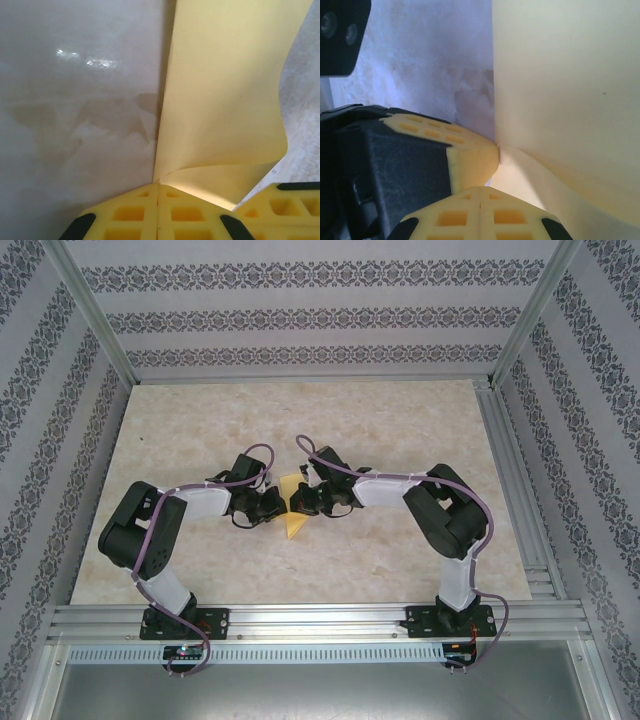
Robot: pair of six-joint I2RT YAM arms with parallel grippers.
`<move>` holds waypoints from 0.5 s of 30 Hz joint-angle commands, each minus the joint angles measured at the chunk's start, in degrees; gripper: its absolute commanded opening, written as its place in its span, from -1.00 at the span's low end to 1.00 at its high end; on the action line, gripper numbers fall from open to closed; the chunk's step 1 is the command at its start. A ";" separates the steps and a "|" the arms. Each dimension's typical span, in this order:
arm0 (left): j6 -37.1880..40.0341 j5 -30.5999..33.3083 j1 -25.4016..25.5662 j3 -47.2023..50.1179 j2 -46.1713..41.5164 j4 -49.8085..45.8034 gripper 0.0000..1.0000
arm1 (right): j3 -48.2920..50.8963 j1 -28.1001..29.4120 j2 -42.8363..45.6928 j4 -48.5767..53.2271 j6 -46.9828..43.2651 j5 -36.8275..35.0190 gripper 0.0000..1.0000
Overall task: Fold a paper plane with a square sheet of paper (pick it up from the middle)
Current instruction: Third fold the triangle at the center of the table.
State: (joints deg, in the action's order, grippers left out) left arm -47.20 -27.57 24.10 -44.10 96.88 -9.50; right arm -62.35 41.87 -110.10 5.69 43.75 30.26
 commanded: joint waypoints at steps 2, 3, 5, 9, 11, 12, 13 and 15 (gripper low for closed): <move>1.14 3.93 0.89 0.30 2.24 -3.69 -0.85 | 1.68 -0.51 1.08 2.32 -0.93 -1.78 -0.94; 1.08 3.88 0.96 0.33 2.20 -3.69 -0.85 | 1.75 -0.63 0.91 2.40 -1.00 -1.87 -0.94; 1.14 3.81 1.01 0.16 2.25 -3.69 -0.85 | 1.95 -0.58 0.60 2.50 -0.94 -1.88 -0.94; 1.23 3.68 1.08 -0.08 2.42 -3.69 -0.85 | 2.36 -0.67 0.29 2.55 -1.05 -2.35 -0.94; 1.26 3.75 1.17 -0.11 2.57 -3.69 -0.85 | 2.41 -0.79 -0.17 2.53 -1.20 -2.48 -0.94; 1.31 3.75 1.16 -0.21 2.65 -3.71 -0.85 | 2.49 -0.85 -0.41 2.63 -1.21 -2.56 -0.94; 1.29 3.67 1.26 -0.24 2.70 -3.69 -0.85 | 2.52 -0.88 -0.72 2.58 -1.24 -2.65 -0.94; 1.27 3.70 1.38 -0.34 2.70 -3.69 -0.85 | 2.75 -0.99 -1.06 2.31 -1.23 -2.77 -0.94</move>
State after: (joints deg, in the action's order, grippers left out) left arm -47.00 -27.55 24.21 -44.53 97.10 -9.91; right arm -60.49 41.47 -110.10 7.97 43.51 28.77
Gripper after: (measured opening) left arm 0.077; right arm 0.049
